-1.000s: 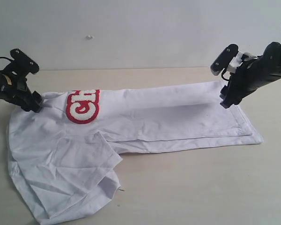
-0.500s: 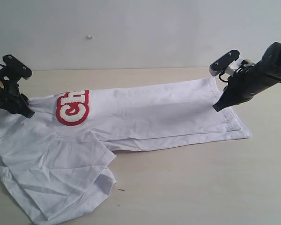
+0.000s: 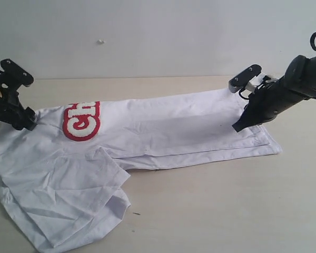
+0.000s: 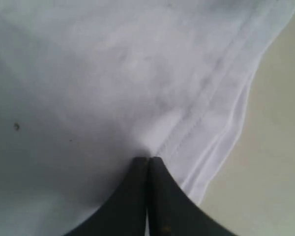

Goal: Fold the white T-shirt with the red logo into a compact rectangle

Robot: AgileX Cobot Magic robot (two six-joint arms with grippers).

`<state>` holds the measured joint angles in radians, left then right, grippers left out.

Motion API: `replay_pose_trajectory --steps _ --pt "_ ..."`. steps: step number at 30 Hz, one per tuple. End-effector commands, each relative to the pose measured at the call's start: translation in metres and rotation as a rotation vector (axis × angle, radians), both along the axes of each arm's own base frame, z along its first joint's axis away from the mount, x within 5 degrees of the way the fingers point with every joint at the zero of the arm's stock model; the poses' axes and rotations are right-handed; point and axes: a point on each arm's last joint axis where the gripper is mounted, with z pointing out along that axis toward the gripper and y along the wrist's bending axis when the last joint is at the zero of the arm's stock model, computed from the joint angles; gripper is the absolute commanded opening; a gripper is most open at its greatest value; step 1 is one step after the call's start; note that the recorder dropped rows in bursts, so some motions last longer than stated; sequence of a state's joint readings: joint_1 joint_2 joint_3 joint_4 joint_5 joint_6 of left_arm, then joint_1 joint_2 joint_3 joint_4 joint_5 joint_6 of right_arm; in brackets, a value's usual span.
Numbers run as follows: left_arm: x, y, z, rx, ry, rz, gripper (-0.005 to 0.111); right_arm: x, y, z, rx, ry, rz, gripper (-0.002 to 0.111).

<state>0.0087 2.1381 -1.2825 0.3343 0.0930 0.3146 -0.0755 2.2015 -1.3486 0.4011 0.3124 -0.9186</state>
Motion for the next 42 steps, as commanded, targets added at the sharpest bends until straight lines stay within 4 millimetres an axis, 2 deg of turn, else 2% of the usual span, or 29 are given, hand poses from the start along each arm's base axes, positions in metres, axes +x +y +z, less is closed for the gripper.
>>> replay_pose_trajectory --steps 1,8,11,14,16,17,18,19,21,22,24,27,32,38,42 --pt "0.001 0.019 0.027 -0.014 -0.093 0.045 0.081 -0.004 0.002 -0.012 0.001 0.062 -0.008 0.0" --pt "-0.01 0.063 0.044 0.002 -0.068 0.164 0.081 -0.01 -0.005 -0.015 -0.075 0.129 -0.029 0.0" --pt "-0.017 0.071 0.047 -0.027 -0.013 0.246 0.081 -0.011 -0.006 -0.015 -0.083 0.14 -0.041 0.0" --pt "-0.028 0.071 0.044 -0.097 0.108 0.362 0.081 -0.01 -0.006 -0.012 -0.076 0.134 -0.046 0.0" --pt "-0.036 0.068 0.041 -0.141 0.195 0.415 0.08 -0.009 -0.003 -0.004 -0.069 0.114 -0.045 0.0" --pt "-0.043 0.064 0.041 -0.214 0.276 0.475 0.079 -0.008 -0.003 0.008 -0.075 0.081 -0.03 0.0" --pt "-0.05 0.054 0.045 -0.346 0.349 0.54 0.078 -0.008 -0.003 0.024 -0.076 0.045 -0.032 0.0" --pt "-0.052 0.049 0.049 -0.414 0.376 0.568 0.077 -0.008 -0.003 0.031 -0.076 0.029 -0.036 0.0" --pt "-0.066 0.022 0.058 -0.724 0.605 0.622 0.07 -0.008 0.0 0.06 -0.023 -0.041 -0.081 0.0" --pt "-0.073 0.011 0.059 -0.764 0.714 0.583 0.066 -0.009 0.001 0.072 0.001 -0.067 -0.098 0.0" --pt "-0.093 0.002 0.056 -0.696 0.919 0.564 0.063 -0.012 0.002 0.091 0.022 -0.102 -0.109 0.0" --pt "-0.122 -0.002 0.032 -0.642 1.055 0.638 0.068 -0.015 0.003 0.101 0.029 -0.108 -0.108 0.0" --pt "-0.145 -0.006 0.008 -0.651 1.083 0.652 0.071 -0.018 0.003 0.106 0.033 -0.1 -0.106 0.0" --pt "-0.151 -0.021 -0.007 -0.871 0.965 0.642 0.071 -0.018 0.004 0.108 0.036 -0.102 -0.108 0.0" --pt "-0.157 -0.023 -0.015 -0.916 0.92 0.665 0.071 -0.018 0.004 0.108 0.035 -0.105 -0.108 0.0"
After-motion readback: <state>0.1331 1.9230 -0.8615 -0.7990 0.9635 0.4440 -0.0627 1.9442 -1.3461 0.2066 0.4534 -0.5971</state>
